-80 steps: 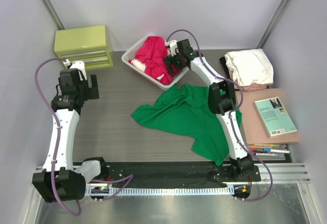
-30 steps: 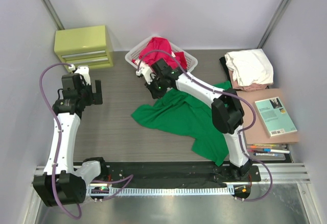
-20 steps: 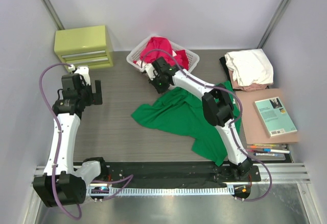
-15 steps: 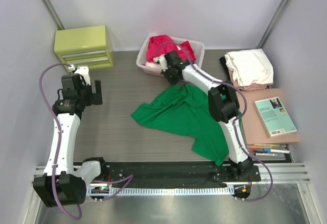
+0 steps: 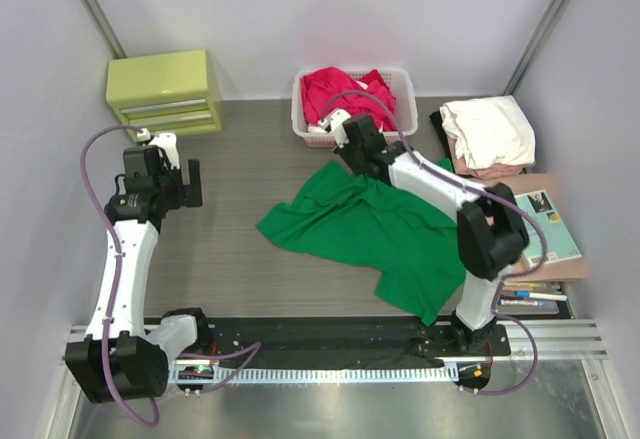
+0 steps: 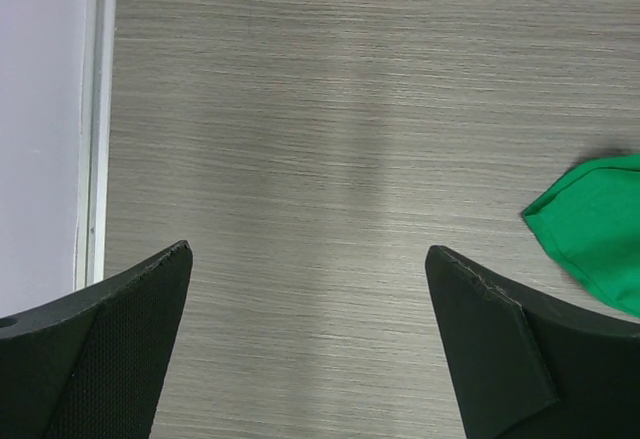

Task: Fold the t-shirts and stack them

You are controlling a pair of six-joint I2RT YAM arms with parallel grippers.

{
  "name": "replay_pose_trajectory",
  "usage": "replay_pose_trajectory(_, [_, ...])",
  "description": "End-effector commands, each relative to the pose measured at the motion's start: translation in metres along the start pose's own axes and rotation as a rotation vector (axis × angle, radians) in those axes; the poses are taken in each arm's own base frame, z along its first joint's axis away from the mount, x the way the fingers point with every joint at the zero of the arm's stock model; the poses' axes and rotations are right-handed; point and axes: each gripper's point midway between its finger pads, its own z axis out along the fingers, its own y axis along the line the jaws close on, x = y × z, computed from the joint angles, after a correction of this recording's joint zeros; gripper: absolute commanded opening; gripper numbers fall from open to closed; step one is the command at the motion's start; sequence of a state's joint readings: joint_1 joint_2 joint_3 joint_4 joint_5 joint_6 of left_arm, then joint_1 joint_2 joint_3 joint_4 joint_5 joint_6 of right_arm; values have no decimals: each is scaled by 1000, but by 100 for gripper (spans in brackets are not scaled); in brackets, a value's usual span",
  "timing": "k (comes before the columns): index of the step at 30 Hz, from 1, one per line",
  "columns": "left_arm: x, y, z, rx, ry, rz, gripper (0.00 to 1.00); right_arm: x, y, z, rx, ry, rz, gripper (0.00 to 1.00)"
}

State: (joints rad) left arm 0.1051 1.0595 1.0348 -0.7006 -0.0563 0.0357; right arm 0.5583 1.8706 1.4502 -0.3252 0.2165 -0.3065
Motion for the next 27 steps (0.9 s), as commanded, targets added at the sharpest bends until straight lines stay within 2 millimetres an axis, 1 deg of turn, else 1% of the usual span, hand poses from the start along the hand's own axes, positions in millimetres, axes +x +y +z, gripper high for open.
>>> replay_pose_trajectory(1, [-4,-13,0,79,-16,1,100,-73,14,-116,-87,-311,40,1])
replay_pose_trajectory(2, [-2,-16,1,95,-8,1,100,-65,22,-127,-141,-298,50,1])
replay_pose_trajectory(3, [-1,-23,4,132,3,0,100,-57,28,-141,-185,-290,57,1])
replay_pose_trajectory(4, [2,-27,6,157,16,0,100,-46,48,-175,-339,-311,7,1])
replay_pose_trajectory(5, [5,-32,8,181,33,5,100,-17,62,-182,-410,-269,-46,1])
replay_pose_trajectory(6, [8,-39,12,210,52,15,100,0,66,-190,-430,-257,-87,1])
replay_pose_trajectory(7, [15,-46,20,234,92,37,100,12,57,-207,-393,-277,-107,1])
replay_pose_trajectory(8, [18,-64,24,271,114,89,100,45,41,-194,-277,-191,-108,1])
replay_pose_trajectory(9, [19,-76,28,276,125,142,100,59,30,-194,-213,-168,-106,1])
replay_pose_trajectory(10, [19,-78,40,226,152,219,100,72,12,-194,-134,-147,-99,1])
replay_pose_trajectory(11, [19,-103,41,228,149,330,100,88,2,-200,-87,-144,-78,1])
replay_pose_trajectory(12, [17,-113,45,215,148,388,100,98,-19,-202,-30,-139,-20,1])
replay_pose_trajectory(13, [7,-125,47,215,137,430,100,104,-25,-206,-20,-149,8,1])
replay_pose_trajectory(14, [16,-146,58,259,187,467,100,109,-31,-213,2,-170,42,1])
replay_pose_trajectory(15, [18,-158,63,306,214,455,100,114,-40,-216,23,-172,74,1])
replay_pose_trajectory(16, [7,-173,62,369,213,435,100,116,-43,-217,35,-171,88,1])
replay_pose_trajectory(17, [20,-192,70,454,279,403,100,117,-45,-219,42,-171,102,1])
replay_pose_trajectory(18, [19,-201,71,487,297,382,100,119,-48,-220,60,-164,112,1])
replay_pose_trajectory(19, [10,-208,71,510,293,365,100,120,-48,-220,57,-159,119,1])
replay_pose_trajectory(20, [9,-214,75,525,300,352,100,119,-46,-221,51,-163,130,1])
replay_pose_trajectory(21, [12,-221,82,537,320,333,100,120,-43,-220,38,-165,135,1])
replay_pose_trajectory(23, [0,-229,94,536,285,325,100,124,-42,-215,27,-154,146,1])
replay_pose_trajectory(24, [2,-230,108,513,296,322,100,126,-41,-212,25,-148,151,1])
replay_pose_trajectory(25, [-6,-234,112,513,275,322,100,126,-44,-210,34,-146,158,1])
replay_pose_trajectory(26, [-9,-238,117,519,269,320,100,130,-44,-208,35,-139,159,1])
replay_pose_trajectory(27, [-9,-248,124,553,284,310,100,130,-45,-208,41,-136,161,1])
